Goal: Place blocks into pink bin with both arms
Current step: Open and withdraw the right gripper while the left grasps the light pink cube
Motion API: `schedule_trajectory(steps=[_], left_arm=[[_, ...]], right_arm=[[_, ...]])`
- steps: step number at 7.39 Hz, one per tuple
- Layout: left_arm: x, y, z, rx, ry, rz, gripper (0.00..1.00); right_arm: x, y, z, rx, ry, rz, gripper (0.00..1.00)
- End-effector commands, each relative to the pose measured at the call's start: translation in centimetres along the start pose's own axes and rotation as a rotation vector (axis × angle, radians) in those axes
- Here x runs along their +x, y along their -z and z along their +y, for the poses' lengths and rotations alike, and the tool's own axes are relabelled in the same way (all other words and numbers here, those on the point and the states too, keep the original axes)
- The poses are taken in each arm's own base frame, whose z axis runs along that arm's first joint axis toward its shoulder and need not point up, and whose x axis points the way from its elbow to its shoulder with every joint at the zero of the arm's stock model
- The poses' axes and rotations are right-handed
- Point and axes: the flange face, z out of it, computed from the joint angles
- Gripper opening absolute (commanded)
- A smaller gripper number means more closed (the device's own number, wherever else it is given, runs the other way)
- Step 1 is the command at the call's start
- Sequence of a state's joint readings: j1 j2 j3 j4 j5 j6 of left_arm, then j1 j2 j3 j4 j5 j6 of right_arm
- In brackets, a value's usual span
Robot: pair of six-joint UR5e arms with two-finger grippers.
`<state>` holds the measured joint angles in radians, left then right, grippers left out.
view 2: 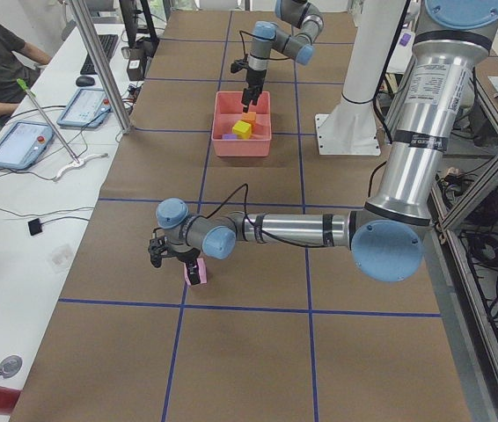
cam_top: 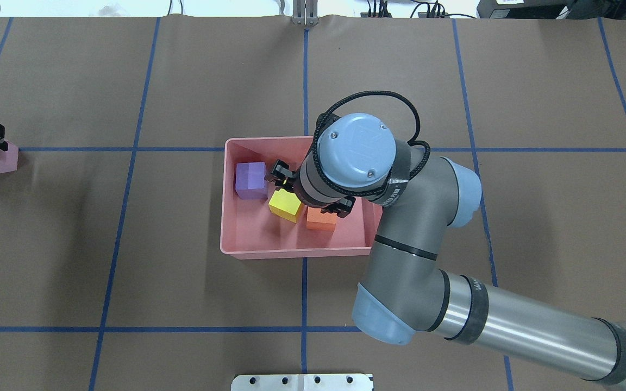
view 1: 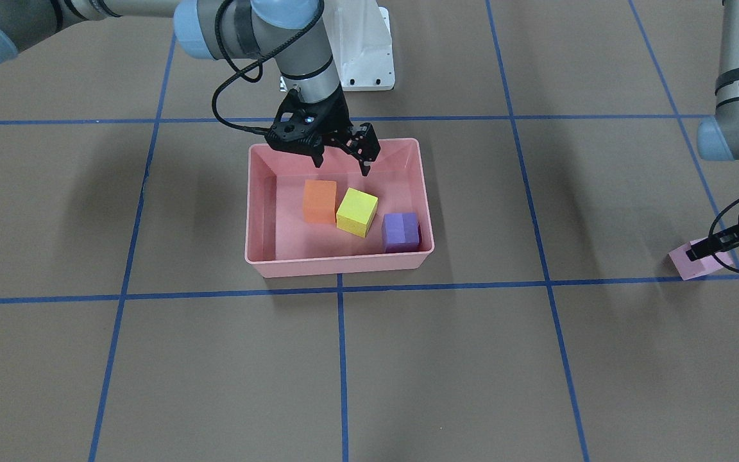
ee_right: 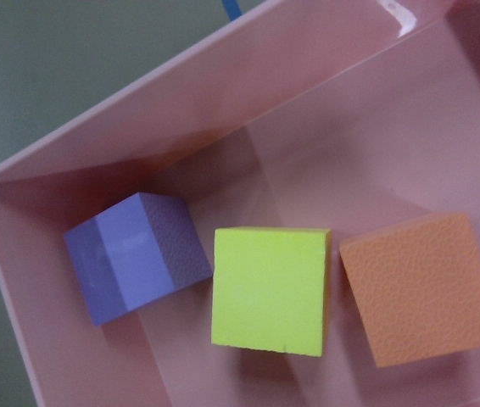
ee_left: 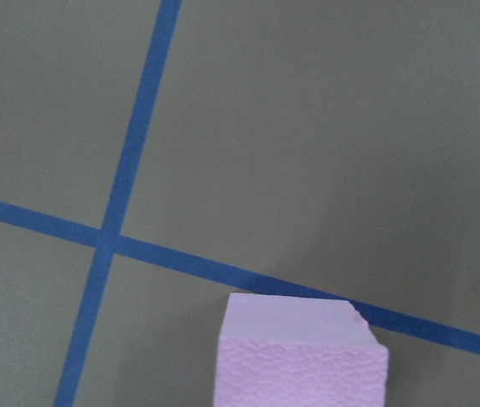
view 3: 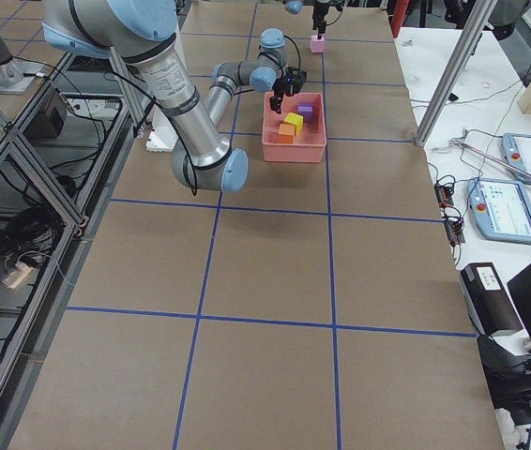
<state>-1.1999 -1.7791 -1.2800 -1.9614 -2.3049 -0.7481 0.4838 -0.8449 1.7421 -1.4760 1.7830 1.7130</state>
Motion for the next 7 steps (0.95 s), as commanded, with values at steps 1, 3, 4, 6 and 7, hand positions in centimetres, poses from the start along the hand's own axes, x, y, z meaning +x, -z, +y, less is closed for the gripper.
schedule_trajectory(steps=[1, 3, 4, 6, 7], left_arm=[[-0.2, -2.9, 0.6, -0.012, -0.012, -0.003, 0.99], [0.9, -2.5, 0.3, 0.006, -0.037, 0.03, 0.05], [4.6, 0.2, 1.0, -0.016, -0.004, 0.114, 0.0], [16.9, 9.3, 2.0, -0.034, 0.124, 0.239, 0.0], [25.4, 11.8, 5.7, -0.078, 0.176, 0.296, 0.0]], right_arm=[[2.2, 1.5, -2.8, 0.031, -0.022, -0.004, 1.0], [5.3, 4.8, -8.9, 0.006, -0.09, -0.004, 1.0], [7.3, 6.8, -11.8, -0.011, -0.107, -0.006, 1.0], [13.4, 9.9, -17.6, -0.032, -0.054, 0.017, 1.0], [16.7, 9.9, -19.7, -0.015, -0.017, 0.051, 1.0]])
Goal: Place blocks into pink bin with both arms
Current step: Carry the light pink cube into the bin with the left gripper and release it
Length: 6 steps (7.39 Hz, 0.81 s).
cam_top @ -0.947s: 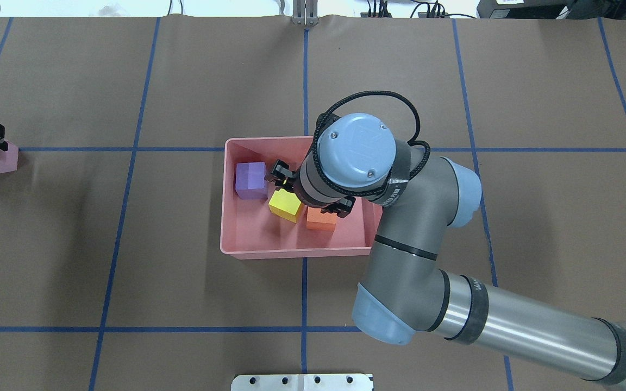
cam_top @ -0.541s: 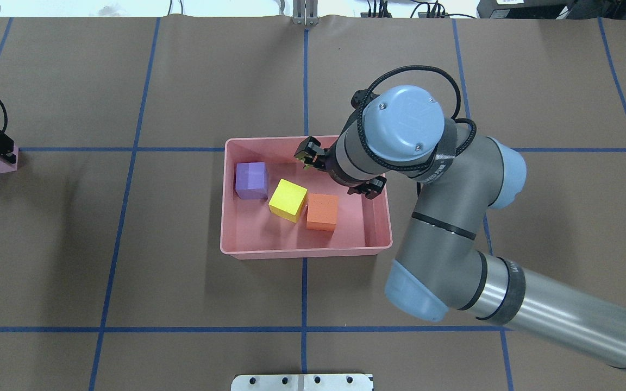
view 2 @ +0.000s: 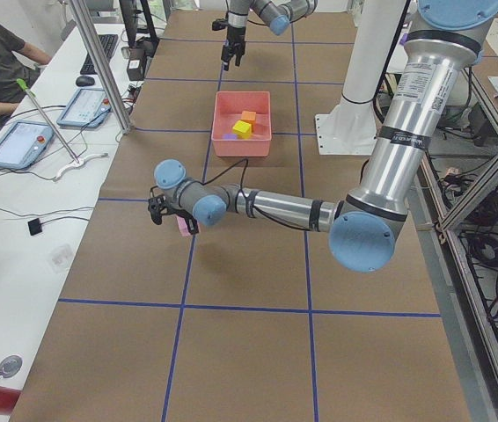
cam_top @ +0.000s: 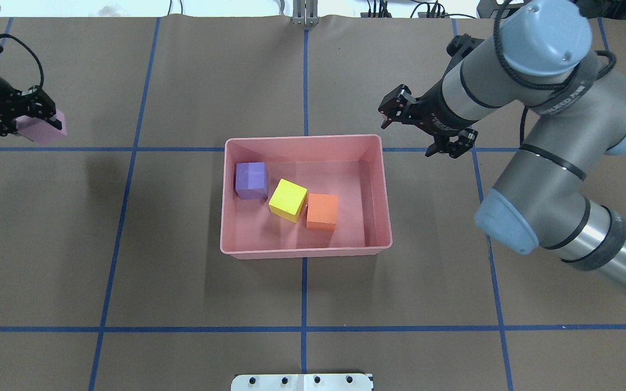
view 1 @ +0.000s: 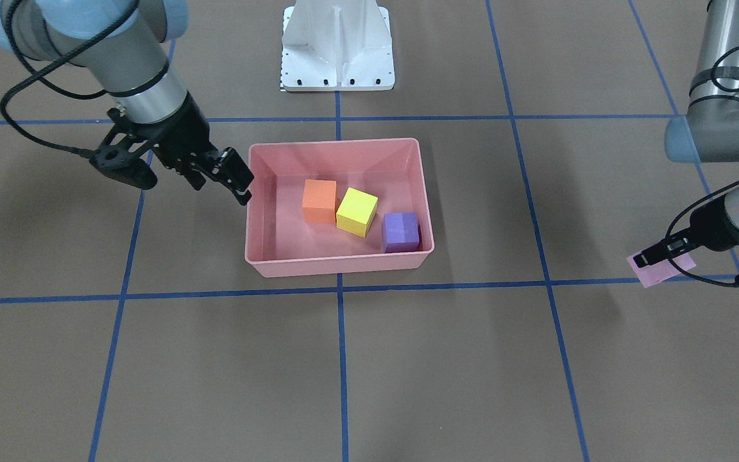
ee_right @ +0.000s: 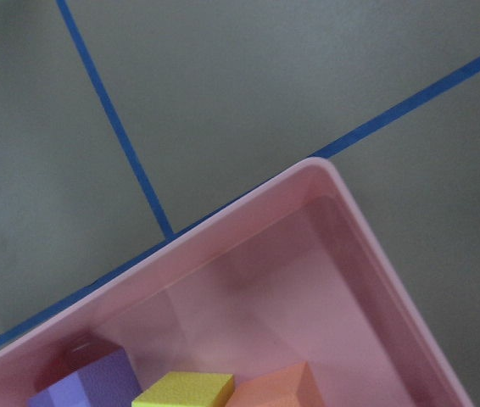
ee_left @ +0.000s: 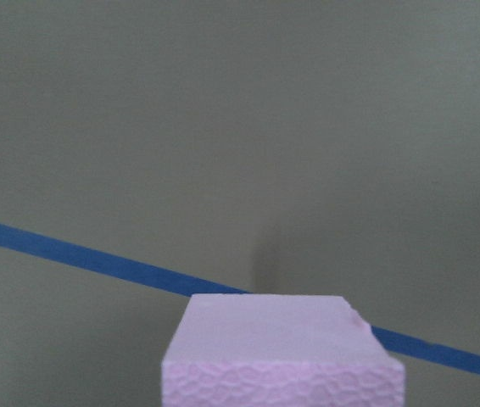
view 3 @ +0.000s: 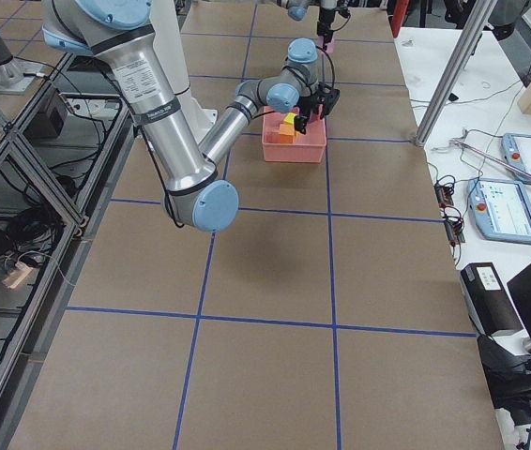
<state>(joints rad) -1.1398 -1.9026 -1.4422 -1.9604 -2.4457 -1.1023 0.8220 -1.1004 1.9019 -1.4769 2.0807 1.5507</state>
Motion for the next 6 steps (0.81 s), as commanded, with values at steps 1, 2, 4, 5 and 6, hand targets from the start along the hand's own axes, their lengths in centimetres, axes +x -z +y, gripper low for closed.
schedule_trajectory(steps=[1, 2, 4, 5, 6], left_arm=[[17.3, 1.2, 10.6, -0.091, 0.117, 0.113, 0.0], [25.9, 0.7, 16.0, -0.139, 0.176, 0.149, 0.0], [37.5, -3.2, 27.7, -0.144, 0.23, 0.137, 0.0], [39.4, -5.8, 32.5, -0.131, 0.24, 0.092, 0.0], [38.3, -7.4, 33.3, -0.136, 0.246, 0.058, 0.0]], right_arm=[[7.1, 0.7, -5.1, 0.023, 0.107, 0.069, 1.0], [10.3, 0.7, -7.0, 0.034, 0.177, 0.108, 1.0], [13.4, 0.8, -8.8, 0.041, 0.243, 0.147, 1.0], [13.6, 0.4, -9.0, 0.038, 0.24, 0.153, 1.0], [13.6, 0.2, -9.1, 0.039, 0.238, 0.156, 1.0]])
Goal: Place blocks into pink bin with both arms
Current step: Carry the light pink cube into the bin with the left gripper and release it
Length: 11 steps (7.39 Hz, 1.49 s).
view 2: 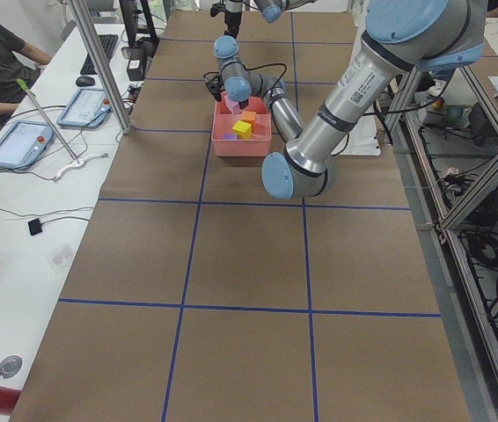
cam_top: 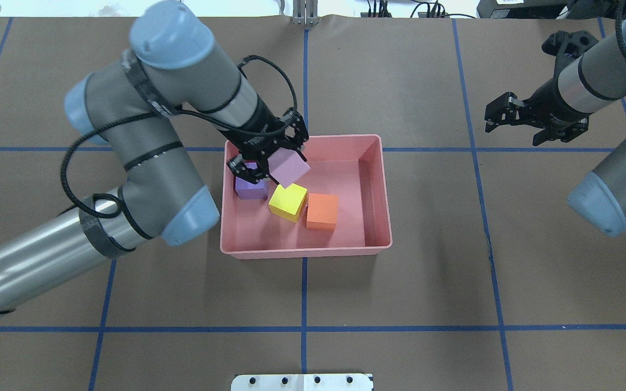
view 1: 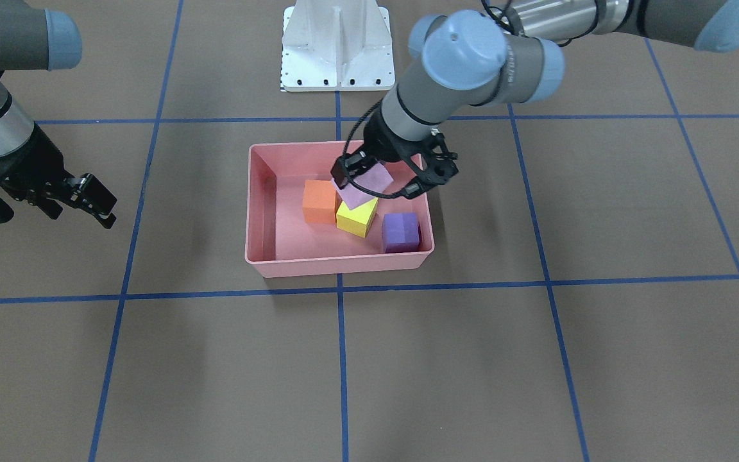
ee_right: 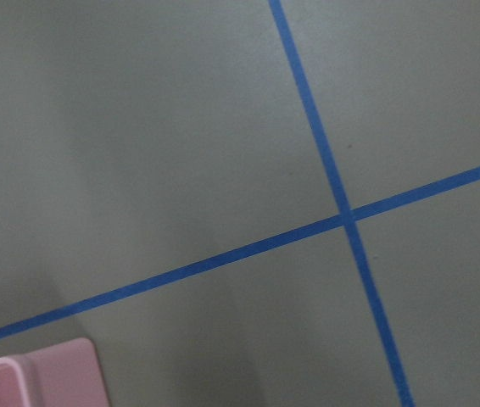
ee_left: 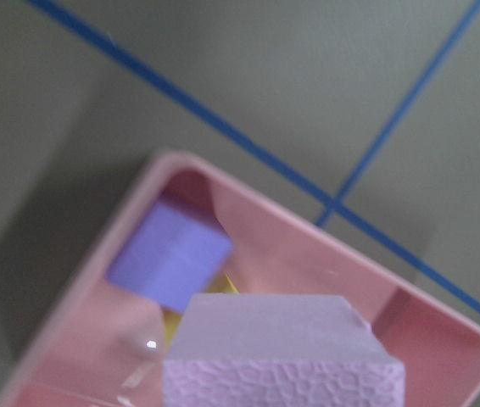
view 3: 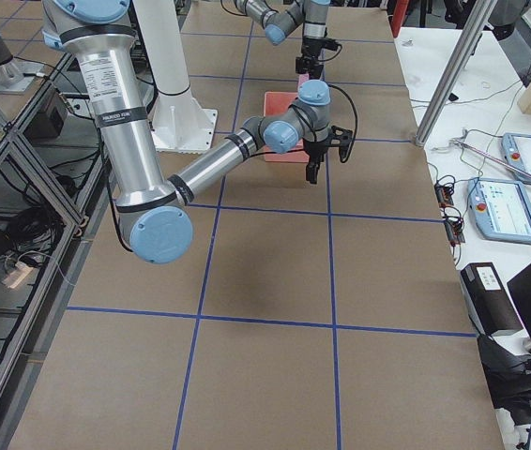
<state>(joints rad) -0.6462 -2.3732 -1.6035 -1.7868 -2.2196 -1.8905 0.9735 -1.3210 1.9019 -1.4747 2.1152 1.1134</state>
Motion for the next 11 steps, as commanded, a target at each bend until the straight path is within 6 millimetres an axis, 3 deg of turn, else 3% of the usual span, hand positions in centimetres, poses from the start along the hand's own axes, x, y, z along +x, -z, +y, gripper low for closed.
schedule_trajectory(steps=[1, 3, 4, 6, 7, 9, 10, 11], left_arm=[[-3.7, -3.5, 1.4, 0.017, 0.035, -0.071, 0.03], [-9.2, -3.2, -0.7, 0.026, 0.06, -0.104, 0.05], [-10.0, -3.7, -1.0, 0.027, 0.067, -0.118, 0.12], [-10.4, -5.0, -1.3, 0.031, 0.078, -0.141, 0.9], [-10.1, -4.8, -1.1, 0.029, 0.074, -0.135, 0.99], [-9.5, -3.2, -1.2, 0.033, 0.068, -0.107, 0.99], [-8.5, 0.8, -1.9, 0.045, 0.055, -0.044, 0.99], [-8.4, 6.3, -3.0, 0.072, 0.047, 0.033, 0.99]], right_arm=[[0.4, -0.3, -0.2, -0.001, 0.004, 0.008, 1.0], [0.3, -0.2, -0.1, -0.001, 0.006, 0.005, 1.0], [0.3, -0.2, -0.1, 0.0, 0.006, 0.006, 1.0], [0.5, -0.3, -0.1, 0.001, 0.005, 0.007, 1.0], [0.6, -0.3, -0.1, 0.001, 0.005, 0.007, 1.0], [0.5, -0.2, -0.1, 0.003, 0.006, 0.007, 1.0], [0.8, -0.1, -0.2, 0.004, 0.002, 0.007, 1.0], [2.3, 0.3, -0.6, 0.01, -0.002, 0.014, 1.0]])
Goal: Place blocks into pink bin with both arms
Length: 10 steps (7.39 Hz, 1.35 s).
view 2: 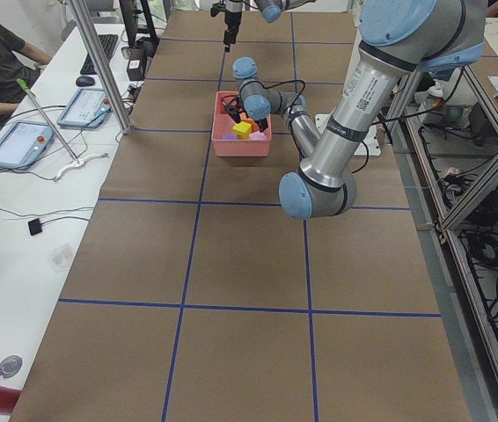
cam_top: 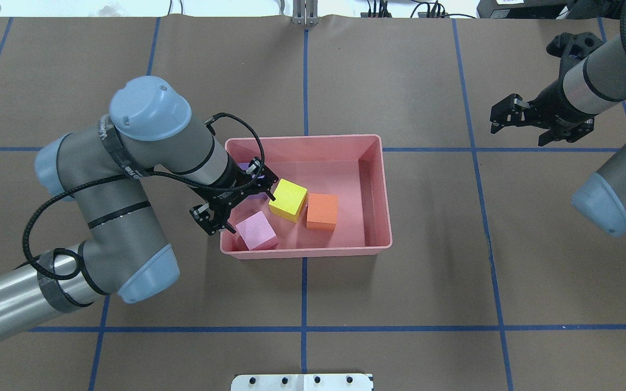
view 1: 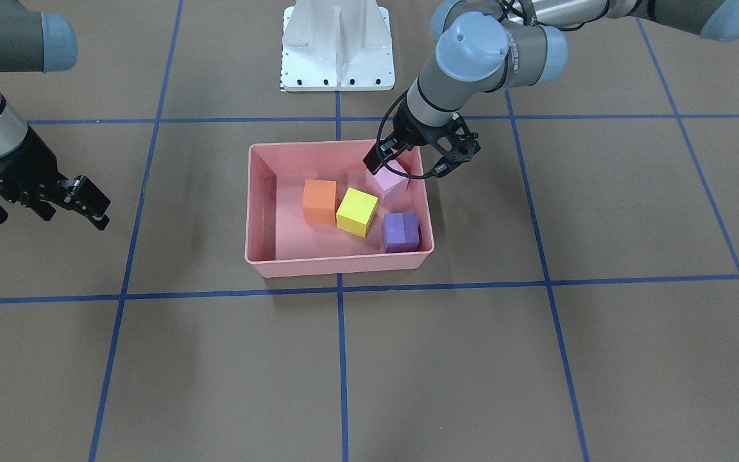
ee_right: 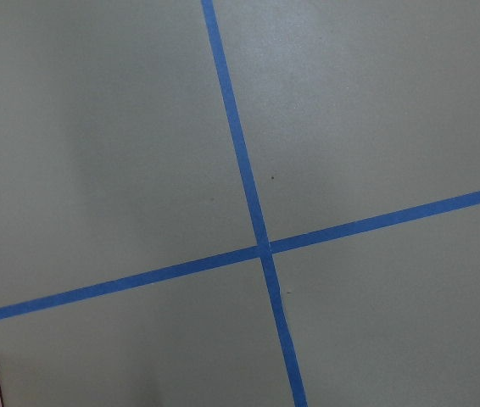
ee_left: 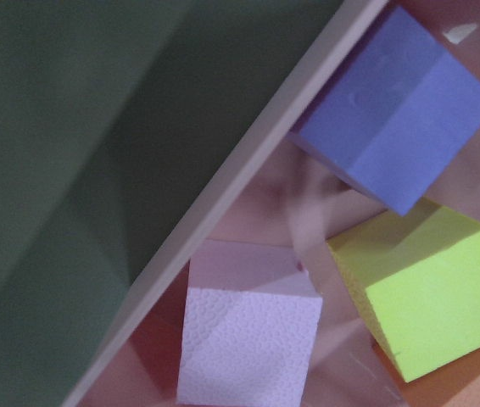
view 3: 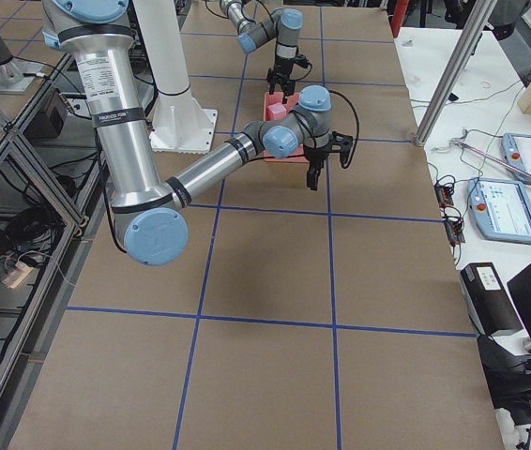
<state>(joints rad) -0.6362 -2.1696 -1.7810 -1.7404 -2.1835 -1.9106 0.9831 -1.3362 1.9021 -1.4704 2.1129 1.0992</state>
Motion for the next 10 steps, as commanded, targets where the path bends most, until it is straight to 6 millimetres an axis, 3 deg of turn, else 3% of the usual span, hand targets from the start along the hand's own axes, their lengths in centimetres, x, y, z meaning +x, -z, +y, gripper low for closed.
schedule_trajectory(steps=[1, 2, 3, 4, 6, 7, 8, 9, 10], left_arm=[[-1.8, 9.4, -2.8, 0.057, -0.047, 0.123, 0.99], [-6.6, 9.7, -5.1, 0.09, -0.181, 0.081, 0.99], [-12.2, 10.7, -8.3, 0.132, -0.302, 0.025, 0.99], [-18.4, 13.1, -12.4, 0.186, -0.418, -0.037, 0.99], [-29.6, 19.0, -21.6, 0.23, -0.655, -0.146, 0.99], [-35.0, 20.8, -25.8, 0.231, -0.736, -0.191, 0.99], [-39.0, 22.2, -30.0, 0.223, -0.808, -0.212, 0.99], [-42.3, 23.3, -33.1, 0.221, -0.864, -0.231, 0.99], [-45.5, 23.5, -35.3, 0.208, -0.909, -0.261, 0.99]], right_arm=[[3.7, 0.7, -1.3, 0.014, 0.044, 0.024, 1.0], [7.3, 1.4, -2.3, 0.009, 0.079, 0.04, 1.0], [12.3, 3.2, -4.0, -0.017, 0.111, 0.019, 1.0], [16.7, 4.5, -5.3, -0.027, 0.15, 0.004, 1.0], [23.9, 4.4, -5.7, -0.061, 0.192, 0.006, 1.0], [28.1, 4.3, -6.0, -0.097, 0.188, -0.041, 1.0], [32.1, 3.3, -5.6, -0.132, 0.235, -0.075, 1.0], [33.3, 3.2, -4.6, -0.143, 0.269, -0.094, 1.0], [33.0, 3.6, -4.5, -0.133, 0.282, -0.092, 1.0]])
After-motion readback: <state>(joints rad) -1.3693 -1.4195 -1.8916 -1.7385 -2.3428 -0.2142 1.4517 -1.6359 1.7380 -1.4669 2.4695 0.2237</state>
